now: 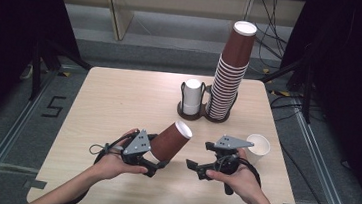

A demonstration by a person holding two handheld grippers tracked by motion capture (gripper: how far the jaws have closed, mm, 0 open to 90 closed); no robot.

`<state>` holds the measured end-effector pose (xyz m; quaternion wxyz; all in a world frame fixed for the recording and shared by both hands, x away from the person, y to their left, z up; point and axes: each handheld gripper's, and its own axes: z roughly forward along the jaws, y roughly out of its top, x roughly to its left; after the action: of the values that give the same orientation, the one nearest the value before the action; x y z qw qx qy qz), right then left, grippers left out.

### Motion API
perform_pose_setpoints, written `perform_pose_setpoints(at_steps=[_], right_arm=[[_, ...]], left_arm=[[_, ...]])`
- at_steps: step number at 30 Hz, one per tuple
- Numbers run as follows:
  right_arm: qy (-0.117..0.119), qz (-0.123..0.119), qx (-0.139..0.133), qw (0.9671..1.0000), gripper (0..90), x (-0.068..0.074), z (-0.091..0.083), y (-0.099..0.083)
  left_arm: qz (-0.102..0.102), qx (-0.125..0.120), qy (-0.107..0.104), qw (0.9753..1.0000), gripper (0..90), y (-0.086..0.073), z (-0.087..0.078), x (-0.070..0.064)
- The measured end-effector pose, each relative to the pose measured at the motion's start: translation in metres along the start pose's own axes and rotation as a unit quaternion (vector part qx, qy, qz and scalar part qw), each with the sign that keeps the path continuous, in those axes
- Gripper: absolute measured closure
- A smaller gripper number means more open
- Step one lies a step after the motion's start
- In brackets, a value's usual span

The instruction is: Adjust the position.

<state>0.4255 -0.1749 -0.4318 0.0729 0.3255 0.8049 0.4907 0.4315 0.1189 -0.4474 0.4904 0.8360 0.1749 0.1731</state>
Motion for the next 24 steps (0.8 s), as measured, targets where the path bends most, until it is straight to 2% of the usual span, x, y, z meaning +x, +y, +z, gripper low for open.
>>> perform_pose_setpoints(at_steps=[1,2,3,4,5,7,8,11,13,14,15,17,18,19,20,21,22,23,24], right_arm=[[0.000,0.000,0.000,1.0000,3.2,0.000,0.000,0.000],[-0.002,-0.025,0.016,0.9996,3.5,-0.002,0.000,-0.002],[-0.003,-0.039,0.025,0.9989,3.8,-0.003,0.000,-0.002],[-0.005,-0.040,0.028,0.9988,4.2,-0.002,0.000,-0.003],[-0.003,-0.065,0.033,0.9974,4.4,-0.004,0.001,-0.004],[0.000,-0.069,0.042,0.9967,4.5,-0.004,0.002,-0.005],[0.004,-0.088,0.054,0.9947,5.4,-0.005,0.004,-0.007],[0.009,-0.110,0.076,0.9910,7.6,-0.006,0.007,-0.011],[0.014,-0.114,0.097,0.9887,7.7,-0.005,0.009,-0.012],[0.015,-0.132,0.096,0.9864,7.6,-0.007,0.010,-0.012],[0.017,-0.124,0.105,0.9866,7.3,-0.006,0.009,-0.013],[0.020,-0.133,0.111,0.9846,6.4,-0.006,0.011,-0.013],[0.021,-0.147,0.116,0.9821,5.8,-0.006,0.011,-0.013],[0.025,-0.147,0.117,0.9817,5.5,-0.006,0.012,-0.013],[0.024,-0.152,0.122,0.9805,5.2,-0.006,0.012,-0.013],[0.024,-0.160,0.119,0.9796,5.1,-0.005,0.013,-0.012],[0.025,-0.151,0.126,0.9801,5.0,-0.004,0.012,-0.012],[0.032,-0.169,0.122,0.9775,5.0,-0.005,0.014,-0.012],[0.026,-0.154,0.129,0.9793,5.0,-0.002,0.013,-0.012]], left_arm=[[0.000,0.000,0.000,1.0000,10.7,0.000,0.000,0.000],[0.011,0.009,-0.004,0.9999,10.7,0.000,-0.003,0.002],[0.011,0.009,-0.004,0.9999,10.7,0.000,-0.003,0.002],[0.021,0.016,-0.009,0.9996,10.7,0.000,-0.005,0.002],[0.028,0.020,-0.012,0.9993,10.7,0.001,-0.006,0.003],[0.034,0.024,-0.016,0.9990,10.8,0.001,-0.006,0.003],[0.042,0.035,-0.027,0.9982,10.7,0.000,-0.007,0.003],[0.051,0.047,-0.037,0.9969,10.8,-0.001,-0.007,0.004],[0.060,0.052,-0.040,0.9960,10.8,-0.001,-0.008,0.005],[0.063,0.056,-0.044,0.9955,10.9,-0.001,-0.009,0.005],[0.067,0.061,-0.047,0.9948,10.9,-0.001,-0.009,0.005],[0.076,0.068,-0.050,0.9935,10.9,-0.001,-0.010,0.005],[0.086,0.075,-0.054,0.9920,10.9,0.000,-0.010,0.005],[0.086,0.075,-0.054,0.9920,10.9,0.000,-0.010,0.005],[0.097,0.081,-0.059,0.9902,10.9,0.000,-0.010,0.005],[0.097,0.081,-0.059,0.9902,10.9,0.000,-0.010,0.005],[0.116,0.101,-0.068,0.9857,10.9,0.002,-0.010,0.005],[0.122,0.103,-0.070,0.9847,10.9,0.002,-0.010,0.005],[0.120,0.104,-0.073,0.9847,10.9,0.002,-0.009,0.004]])
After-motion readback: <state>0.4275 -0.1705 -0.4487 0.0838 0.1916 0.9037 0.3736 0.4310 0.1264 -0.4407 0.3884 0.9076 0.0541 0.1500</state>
